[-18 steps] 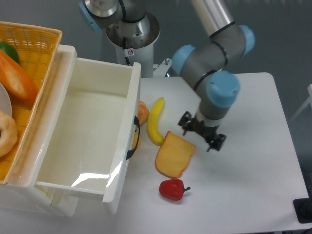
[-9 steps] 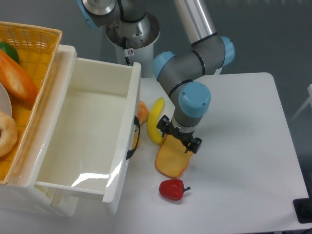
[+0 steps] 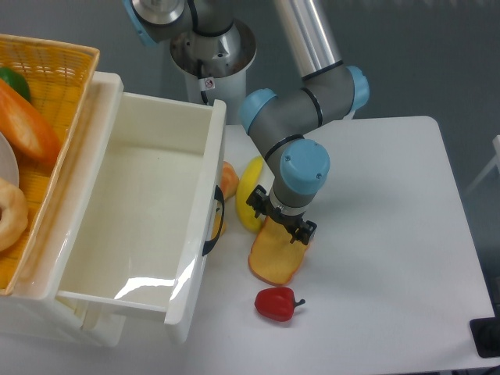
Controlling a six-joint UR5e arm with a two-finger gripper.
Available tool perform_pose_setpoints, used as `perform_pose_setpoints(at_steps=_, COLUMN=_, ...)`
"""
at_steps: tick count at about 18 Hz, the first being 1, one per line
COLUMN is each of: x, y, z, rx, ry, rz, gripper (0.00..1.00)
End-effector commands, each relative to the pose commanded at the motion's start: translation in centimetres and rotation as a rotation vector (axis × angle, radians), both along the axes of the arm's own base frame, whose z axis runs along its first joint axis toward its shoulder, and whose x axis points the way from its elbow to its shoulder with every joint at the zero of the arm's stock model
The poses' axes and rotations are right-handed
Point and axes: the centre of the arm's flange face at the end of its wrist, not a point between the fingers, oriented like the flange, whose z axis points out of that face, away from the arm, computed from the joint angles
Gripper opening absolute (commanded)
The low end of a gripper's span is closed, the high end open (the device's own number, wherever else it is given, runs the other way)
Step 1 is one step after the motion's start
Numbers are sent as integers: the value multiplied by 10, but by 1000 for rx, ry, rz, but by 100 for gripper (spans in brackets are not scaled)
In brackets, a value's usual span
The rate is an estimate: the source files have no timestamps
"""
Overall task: Pick up the bread slice
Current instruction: 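Close the gripper on the crust edge of the bread slice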
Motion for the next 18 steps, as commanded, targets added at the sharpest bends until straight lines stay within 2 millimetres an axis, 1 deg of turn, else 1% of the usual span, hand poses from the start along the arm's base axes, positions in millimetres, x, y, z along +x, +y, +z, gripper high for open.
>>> perform_pose_setpoints(at_steps=5, x=4, y=-2, z=1, rx=-4, ry=1, rz=0, gripper=100)
perform_pose_setpoints(at_steps=8, x=14, y=-3, z=5, rx=-5, ry=2, rz=-7, gripper=100)
perform_pose_setpoints(at_steps=10, x=16, y=-5, z=9, rx=-14, ry=16, rz=-8, gripper=100)
perform_pose_setpoints(at_steps=13, x=22, y=-6, z=6, rx=-21, ry=32, rz=-16, gripper=100)
perform_pose_setpoints(at_steps=18, x=22, y=-5, z=0, rx=-8, ry=53, rz=-17, gripper=100)
